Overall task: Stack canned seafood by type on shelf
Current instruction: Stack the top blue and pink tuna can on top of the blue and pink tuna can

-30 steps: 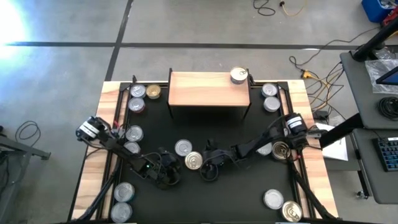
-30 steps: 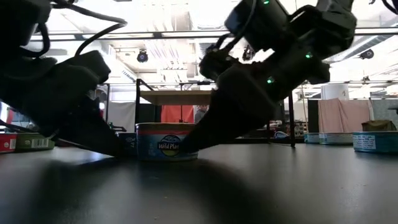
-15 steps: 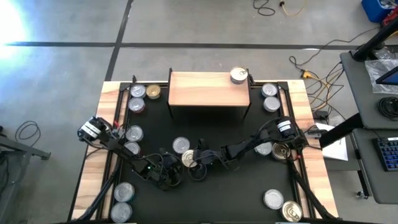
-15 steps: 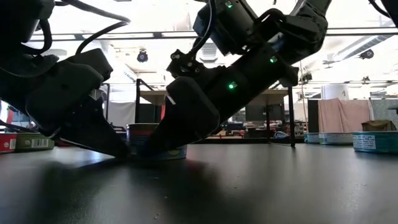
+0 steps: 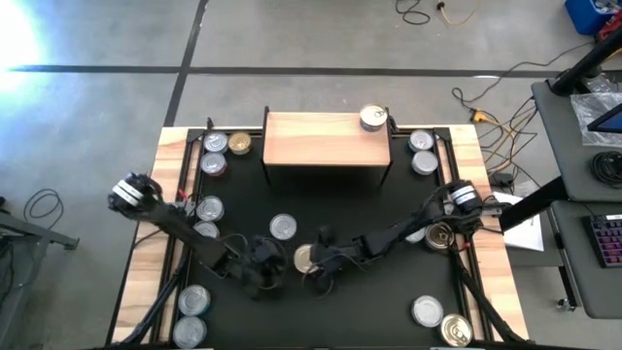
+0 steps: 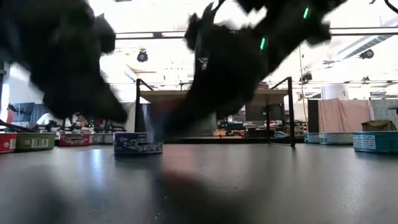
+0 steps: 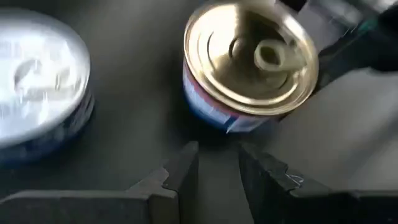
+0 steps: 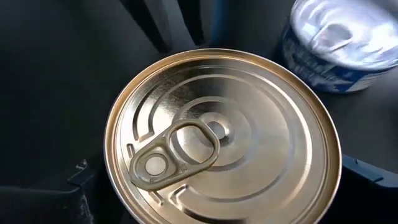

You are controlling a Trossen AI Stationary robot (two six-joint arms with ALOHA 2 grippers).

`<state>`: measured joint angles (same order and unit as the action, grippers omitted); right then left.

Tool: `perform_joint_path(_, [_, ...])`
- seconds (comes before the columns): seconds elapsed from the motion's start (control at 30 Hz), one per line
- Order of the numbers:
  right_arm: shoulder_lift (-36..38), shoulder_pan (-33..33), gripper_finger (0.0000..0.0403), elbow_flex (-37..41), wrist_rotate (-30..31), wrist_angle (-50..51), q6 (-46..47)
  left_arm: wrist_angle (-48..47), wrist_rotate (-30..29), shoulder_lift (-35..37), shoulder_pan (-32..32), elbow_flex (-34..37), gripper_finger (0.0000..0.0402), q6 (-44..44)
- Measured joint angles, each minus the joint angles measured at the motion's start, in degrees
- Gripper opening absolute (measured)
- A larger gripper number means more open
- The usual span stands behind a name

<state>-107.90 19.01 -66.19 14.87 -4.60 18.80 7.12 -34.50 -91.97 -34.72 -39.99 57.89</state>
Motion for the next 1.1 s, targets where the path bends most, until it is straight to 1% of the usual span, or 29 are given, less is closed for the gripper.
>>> perform_joint_path(0.1, [6.5,1.0,0.0369,-0.1,2.0,4.6,2.9,-2.4,0.1,6.5,0.4,-0.9,0.0100,-1.0])
perform_joint_path(0.2, [13.5,1.3,0.0369,-0.1,6.1,12.1,4.1,-3.8,0.8,13.1,1.9,-1.8,0.0100,-2.9])
perform_joint_path(0.27, [18.2,1.1,0.0369,-0.1,10.9,17.7,5.0,-3.6,1.2,16.9,3.3,-2.4,0.0099,-5.3])
perform_joint_path(0.4, [27.0,-0.7,0.0369,0.0,22.3,25.2,6.6,-4.0,2.1,23.8,7.1,-3.1,0.0093,-12.3])
perform_joint_path(0.47, [30.7,-2.8,0.0369,0.0,26.9,27.9,6.8,-3.9,4.9,26.6,9.6,-3.4,0.0088,-15.4])
perform_joint_path(0.57, [35.3,-8.3,0.0369,0.0,31.2,32.8,7.9,-2.2,10.6,28.4,13.5,-5.3,0.0082,-19.7])
perform_joint_path(0.67, [38.8,-16.1,0.0369,0.0,30.9,35.5,8.0,-2.3,11.4,28.6,16.0,-7.7,0.0079,-25.7])
perform_joint_path(0.8, [41.0,-28.3,0.0369,0.0,24.8,36.3,6.0,-1.5,11.9,28.2,20.0,-10.4,0.0078,-31.6])
perform_joint_path(0.87, [41.3,-33.7,0.0369,0.0,22.9,35.3,4.2,-0.2,16.3,28.3,22.8,-10.9,0.0078,-34.4])
perform_joint_path(0.93, [41.6,-38.0,0.0369,0.0,22.4,35.3,3.0,2.7,21.3,28.3,27.2,-10.9,0.0078,-36.6])
perform_joint_path(1.03, [41.7,-42.3,0.0369,0.0,22.2,34.0,0.5,6.6,25.3,27.5,36.6,-10.3,0.0078,-39.7])
perform_joint_path(1.1, [41.7,-44.0,0.0369,0.1,19.8,32.0,-3.2,7.7,30.0,25.9,43.8,-10.5,0.0078,-40.3])
